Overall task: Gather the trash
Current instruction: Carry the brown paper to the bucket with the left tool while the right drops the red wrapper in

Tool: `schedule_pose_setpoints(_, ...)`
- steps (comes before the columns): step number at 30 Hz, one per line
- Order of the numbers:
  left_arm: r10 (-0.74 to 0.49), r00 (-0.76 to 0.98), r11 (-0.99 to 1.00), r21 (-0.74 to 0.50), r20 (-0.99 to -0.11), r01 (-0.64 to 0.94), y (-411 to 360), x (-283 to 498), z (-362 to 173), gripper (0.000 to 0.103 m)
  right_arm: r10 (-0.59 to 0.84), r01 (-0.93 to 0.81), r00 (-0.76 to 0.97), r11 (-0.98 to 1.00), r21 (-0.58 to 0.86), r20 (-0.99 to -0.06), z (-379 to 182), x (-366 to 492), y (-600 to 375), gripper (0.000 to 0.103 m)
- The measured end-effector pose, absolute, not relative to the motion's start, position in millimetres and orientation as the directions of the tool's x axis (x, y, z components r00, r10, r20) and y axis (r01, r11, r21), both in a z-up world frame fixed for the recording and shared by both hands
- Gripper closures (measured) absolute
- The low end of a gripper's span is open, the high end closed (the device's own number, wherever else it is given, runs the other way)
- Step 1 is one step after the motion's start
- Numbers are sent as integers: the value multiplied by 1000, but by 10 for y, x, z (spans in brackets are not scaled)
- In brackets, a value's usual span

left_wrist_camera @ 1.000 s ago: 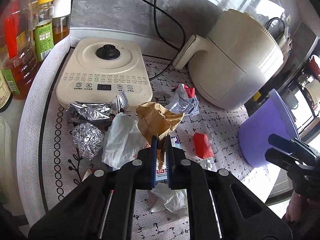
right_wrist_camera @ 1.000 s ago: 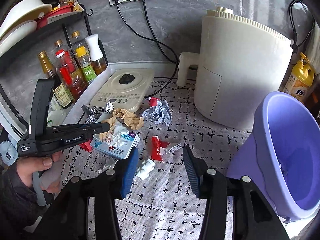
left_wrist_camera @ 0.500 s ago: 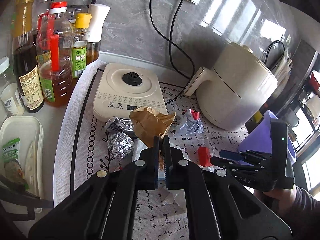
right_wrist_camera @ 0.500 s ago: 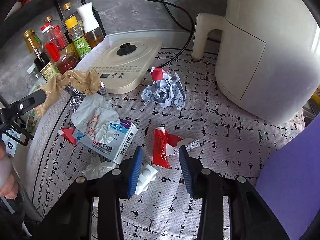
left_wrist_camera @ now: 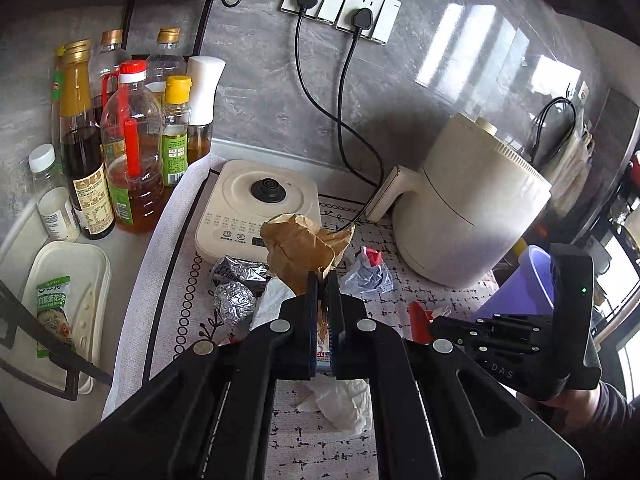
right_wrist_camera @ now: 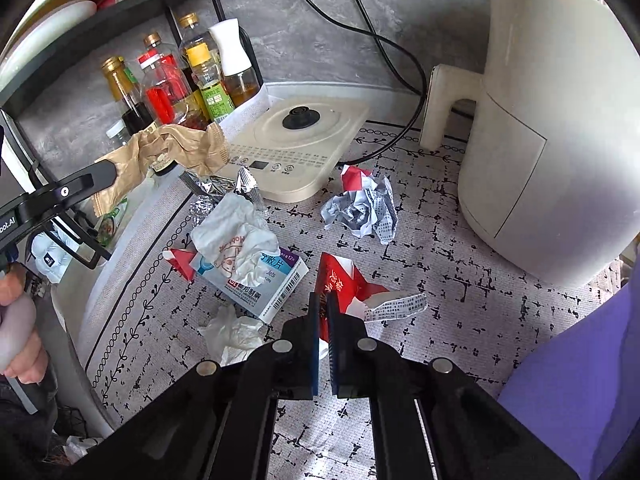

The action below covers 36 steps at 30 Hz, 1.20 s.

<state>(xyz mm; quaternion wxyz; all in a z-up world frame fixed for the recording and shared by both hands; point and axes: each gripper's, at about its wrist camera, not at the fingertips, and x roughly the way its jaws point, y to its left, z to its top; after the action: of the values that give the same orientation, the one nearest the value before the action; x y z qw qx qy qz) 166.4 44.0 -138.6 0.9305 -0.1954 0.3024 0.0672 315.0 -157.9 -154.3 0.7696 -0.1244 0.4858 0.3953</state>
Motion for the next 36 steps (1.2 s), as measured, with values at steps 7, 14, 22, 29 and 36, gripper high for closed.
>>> schedule_pose_setpoints(7, 25, 832, 923, -308, -555, -233, 89, 1681, -1067, 98, 600, -762, 248, 606, 230, -760, -963, 3177, -1907, 98)
schedule_pose_setpoints(14, 18, 852, 942, -277, -523, -190, -323, 1782, -803, 98, 677, -781, 289, 576, 243, -677, -453, 3210, -2298, 98)
schedule_pose_setpoints(22, -25, 862, 955, -267, -507, -129, -843, 1916, -659, 98, 698, -760, 337, 598, 254, -632, -228, 3312, -2875, 98)
schedule_pose_setpoints(29, -84, 869, 966, -253, -487, -49, -1411, 2107, -562, 98, 686, -713, 396, 649, 267, -610, -143, 3431, -3534, 98)
schedule_pose_setpoints(36, -130, 862, 969, -246, -490, 6, -1899, 2247, -594, 98, 647, -633, 507, 728, 264, -569, -117, 3487, -4231, 32)
